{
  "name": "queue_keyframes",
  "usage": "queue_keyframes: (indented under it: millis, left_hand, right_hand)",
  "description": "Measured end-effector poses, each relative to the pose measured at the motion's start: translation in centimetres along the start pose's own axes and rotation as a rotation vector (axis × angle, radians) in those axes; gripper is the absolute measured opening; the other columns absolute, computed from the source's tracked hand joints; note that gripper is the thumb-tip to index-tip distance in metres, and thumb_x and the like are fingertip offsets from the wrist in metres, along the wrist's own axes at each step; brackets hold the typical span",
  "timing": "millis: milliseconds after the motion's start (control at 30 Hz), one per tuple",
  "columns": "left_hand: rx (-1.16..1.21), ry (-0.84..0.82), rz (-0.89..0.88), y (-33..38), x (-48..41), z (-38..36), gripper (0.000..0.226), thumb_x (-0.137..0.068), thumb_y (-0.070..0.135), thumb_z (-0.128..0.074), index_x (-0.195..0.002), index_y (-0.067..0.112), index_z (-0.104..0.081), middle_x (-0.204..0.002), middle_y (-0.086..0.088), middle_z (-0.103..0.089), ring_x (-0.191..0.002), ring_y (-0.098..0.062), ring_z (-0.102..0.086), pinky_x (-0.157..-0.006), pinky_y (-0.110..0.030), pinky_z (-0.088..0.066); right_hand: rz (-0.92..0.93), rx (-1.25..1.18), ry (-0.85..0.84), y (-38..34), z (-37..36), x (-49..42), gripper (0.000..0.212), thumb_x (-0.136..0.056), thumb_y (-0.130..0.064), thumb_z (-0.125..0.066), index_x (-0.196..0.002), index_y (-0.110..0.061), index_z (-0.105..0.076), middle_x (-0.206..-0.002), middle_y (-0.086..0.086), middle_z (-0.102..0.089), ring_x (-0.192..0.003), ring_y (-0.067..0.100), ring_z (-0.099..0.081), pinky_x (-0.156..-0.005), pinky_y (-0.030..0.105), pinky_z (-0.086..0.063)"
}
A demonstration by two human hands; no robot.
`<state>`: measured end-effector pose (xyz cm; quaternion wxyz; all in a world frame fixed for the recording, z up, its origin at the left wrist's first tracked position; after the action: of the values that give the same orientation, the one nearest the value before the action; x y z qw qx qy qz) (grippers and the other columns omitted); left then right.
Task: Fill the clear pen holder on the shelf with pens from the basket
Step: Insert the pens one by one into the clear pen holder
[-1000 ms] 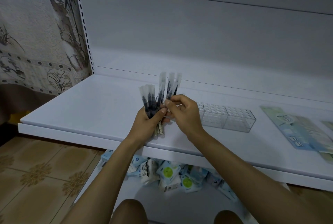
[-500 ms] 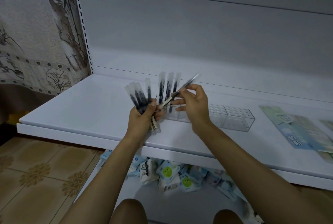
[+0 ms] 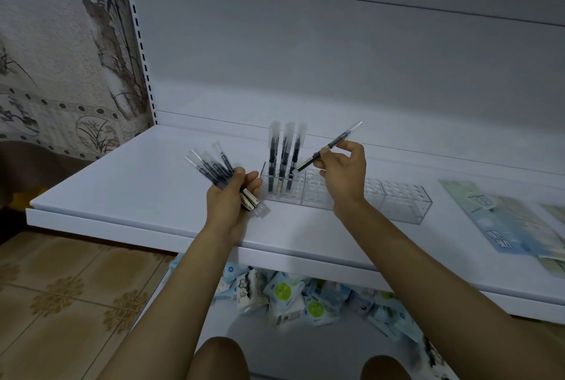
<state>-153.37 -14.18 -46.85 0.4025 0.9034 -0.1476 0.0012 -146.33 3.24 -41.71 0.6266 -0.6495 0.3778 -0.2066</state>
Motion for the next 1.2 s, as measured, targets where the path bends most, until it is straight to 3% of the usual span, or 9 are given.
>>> queue_keyframes:
  millis: [200,367,533,733,967,1200]
  left_hand:
    - [0.086,-0.001,0.081,0.2,-0.2,0.3,0.009,-0.096,0.012,-0.055,-0.097,0.005,-0.06,-0.079,-0.009,-0.073,-0.066,-0.013,-0.07,-0.06,-0.022,-0.057]
    - [0.095,-0.012,0.081,0.1,-0.3,0.3,0.008,-0.096,0.012,-0.054,-0.099,0.006,-0.06,-0.087,-0.01,-0.07,-0.065,-0.011,-0.069,-0.06,-0.021,-0.057]
    - [0.094,-0.02,0.085,0.1,-0.3,0.4,0.01,-0.096,0.013,-0.054,-0.101,0.006,-0.059,-0.09,-0.01,-0.069,-0.065,-0.01,-0.069,-0.059,-0.021,-0.056]
    - [0.089,-0.029,0.086,0.1,-0.4,0.4,0.01,-0.097,0.014,-0.054,-0.103,0.007,-0.059,-0.092,-0.01,-0.069,-0.067,-0.01,-0.068,-0.061,-0.021,-0.057]
    - [0.071,-0.034,0.068,0.1,-0.5,0.5,0.009,-0.097,0.014,-0.054,-0.103,0.008,-0.058,-0.092,-0.009,-0.069,-0.068,-0.01,-0.068,-0.063,-0.021,-0.057]
    - [0.069,-0.033,0.065,0.0,-0.4,0.5,0.009,-0.096,0.014,-0.055,-0.102,0.009,-0.059,-0.09,-0.009,-0.069,-0.069,-0.011,-0.068,-0.063,-0.021,-0.057]
  right_hand:
    - [-0.068,-0.056,0.07,0.5,0.3,-0.7,0.02,-0.093,-0.013,-0.058,-0.107,-0.017,-0.045,-0.09,0.009,-0.068,-0.068,0.008,-0.065,-0.077,0.029,-0.052]
    - [0.136,0.139,-0.006,0.5,-0.4,-0.3,0.019,-0.093,-0.014,-0.058,-0.108,-0.017,-0.045,-0.088,0.011,-0.071,-0.082,0.02,-0.07,-0.068,0.021,-0.048]
    - [0.313,0.312,-0.076,0.5,-1.2,0.5,0.021,-0.092,-0.015,-0.059,-0.108,-0.019,-0.046,-0.082,0.005,-0.07,-0.078,0.02,-0.068,-0.073,0.03,-0.052]
    - [0.431,0.453,-0.119,0.3,-2.1,1.5,0.024,-0.092,-0.016,-0.061,-0.114,-0.011,-0.053,-0.075,-0.006,-0.062,-0.067,-0.001,-0.057,-0.064,0.016,-0.045]
    - [0.424,0.546,-0.153,0.6,-2.3,1.6,0.015,-0.09,-0.022,-0.064,-0.101,-0.013,-0.058,-0.072,-0.008,-0.063,-0.068,0.011,-0.063,-0.069,0.033,-0.055]
    - [0.362,0.634,-0.15,0.6,-2.4,1.2,0.013,-0.085,-0.023,-0.069,-0.093,-0.016,-0.061,-0.073,-0.002,-0.069,-0.072,0.017,-0.066,-0.071,0.033,-0.054]
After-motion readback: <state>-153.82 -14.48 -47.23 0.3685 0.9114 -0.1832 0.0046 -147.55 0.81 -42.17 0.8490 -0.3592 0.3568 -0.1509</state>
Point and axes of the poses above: each hand's wrist, its own x-axis away from the middle knuckle, its own z-axis out of the back of the hand, y = z × x, the point moved 4 cm from there along -x, towards the middle knuckle
